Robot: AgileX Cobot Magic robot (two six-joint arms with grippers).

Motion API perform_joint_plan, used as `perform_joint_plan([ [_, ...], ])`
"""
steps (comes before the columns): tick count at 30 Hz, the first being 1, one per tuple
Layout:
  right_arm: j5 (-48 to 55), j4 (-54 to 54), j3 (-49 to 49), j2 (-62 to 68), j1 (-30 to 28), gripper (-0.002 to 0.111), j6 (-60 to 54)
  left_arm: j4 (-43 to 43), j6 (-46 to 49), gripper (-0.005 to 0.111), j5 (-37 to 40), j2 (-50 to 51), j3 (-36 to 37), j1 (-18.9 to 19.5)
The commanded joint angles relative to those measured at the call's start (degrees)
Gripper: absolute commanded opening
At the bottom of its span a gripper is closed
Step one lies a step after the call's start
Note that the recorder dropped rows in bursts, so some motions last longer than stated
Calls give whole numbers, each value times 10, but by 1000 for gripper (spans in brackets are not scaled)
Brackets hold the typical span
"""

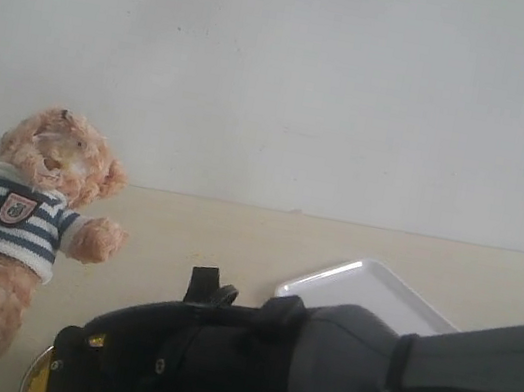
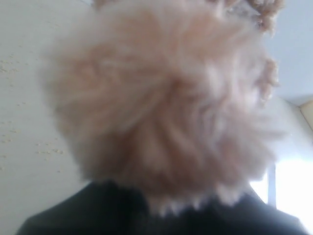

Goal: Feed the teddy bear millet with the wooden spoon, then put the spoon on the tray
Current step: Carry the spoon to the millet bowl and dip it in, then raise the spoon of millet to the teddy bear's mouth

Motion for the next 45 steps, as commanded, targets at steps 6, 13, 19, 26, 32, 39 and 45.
perform_joint_plan([
  [6, -30, 68, -1, 7, 5, 0, -54, -11, 4, 4, 19, 0, -5, 0],
  [13, -32, 63, -2, -14, 3, 0, 10, -11, 4, 4, 19, 0, -5, 0],
  [19, -46, 147, -2, -33, -20, 0, -42, -11, 4, 4, 19, 0, -5, 0],
  [26, -46, 285, -2, -58, -74, 0, -123, -11, 4, 4, 22, 0, -5, 0],
  [32, -43, 396, -2, -89, -111, 0, -207, -11, 4, 4, 21, 0, -5, 0],
  [39, 10, 496, -8, -117, -170, 0, -260, 12, -56, 4, 24, 0, -5, 0],
  [45, 77, 499, -80, -126, -187, 0, -254, 120, -249, 4, 23, 0, 2, -2],
])
